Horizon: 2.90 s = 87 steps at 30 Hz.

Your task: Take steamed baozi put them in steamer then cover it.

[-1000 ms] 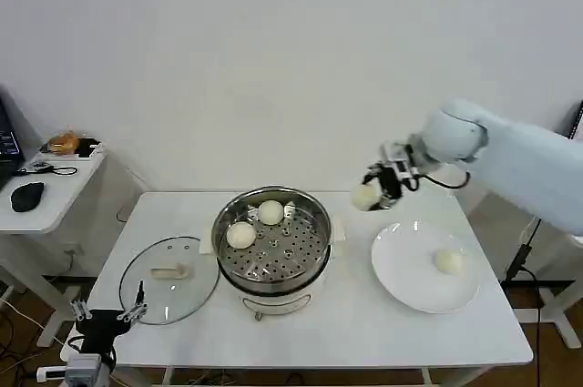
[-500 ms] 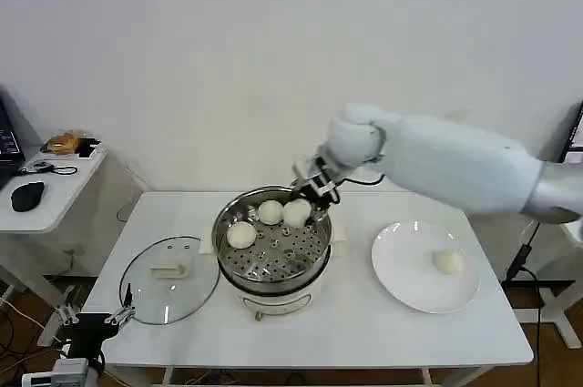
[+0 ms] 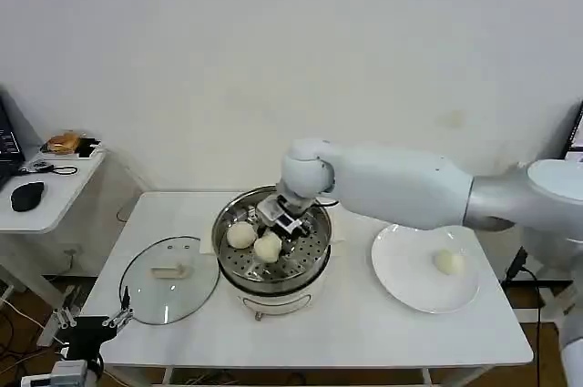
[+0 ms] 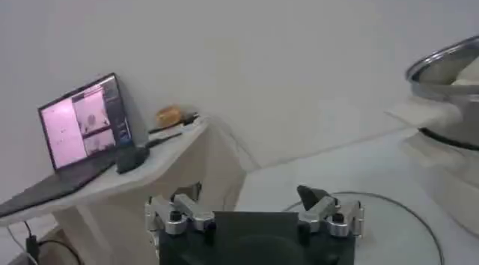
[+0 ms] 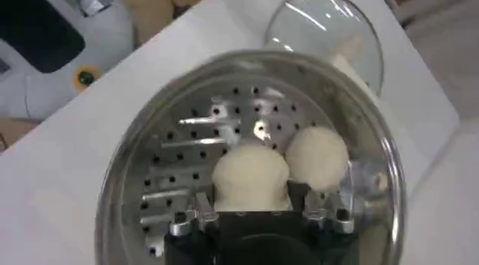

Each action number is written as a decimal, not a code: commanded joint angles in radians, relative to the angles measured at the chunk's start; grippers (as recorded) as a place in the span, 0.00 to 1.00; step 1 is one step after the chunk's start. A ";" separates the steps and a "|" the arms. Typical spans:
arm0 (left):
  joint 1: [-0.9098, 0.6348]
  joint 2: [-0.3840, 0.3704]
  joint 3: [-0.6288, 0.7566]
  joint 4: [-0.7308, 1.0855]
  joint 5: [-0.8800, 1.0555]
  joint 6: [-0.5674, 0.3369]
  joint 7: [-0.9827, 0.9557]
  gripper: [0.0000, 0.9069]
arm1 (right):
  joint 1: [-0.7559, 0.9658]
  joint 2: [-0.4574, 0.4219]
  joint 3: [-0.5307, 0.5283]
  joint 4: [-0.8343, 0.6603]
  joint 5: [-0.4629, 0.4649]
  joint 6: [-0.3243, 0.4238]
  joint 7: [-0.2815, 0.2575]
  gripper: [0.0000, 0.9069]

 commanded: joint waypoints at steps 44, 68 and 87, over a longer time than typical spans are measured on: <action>-0.047 0.046 0.036 0.009 -0.009 0.007 0.004 1.00 | 0.139 -0.407 0.052 0.030 0.090 -0.094 0.037 1.00; -0.060 0.053 0.107 0.011 0.006 0.013 0.003 1.00 | -0.496 -0.860 0.451 -0.007 -0.217 -0.064 0.040 1.00; -0.046 0.057 0.083 0.027 0.004 0.011 0.004 1.00 | -0.591 -0.660 0.571 -0.267 -0.293 -0.058 0.051 1.00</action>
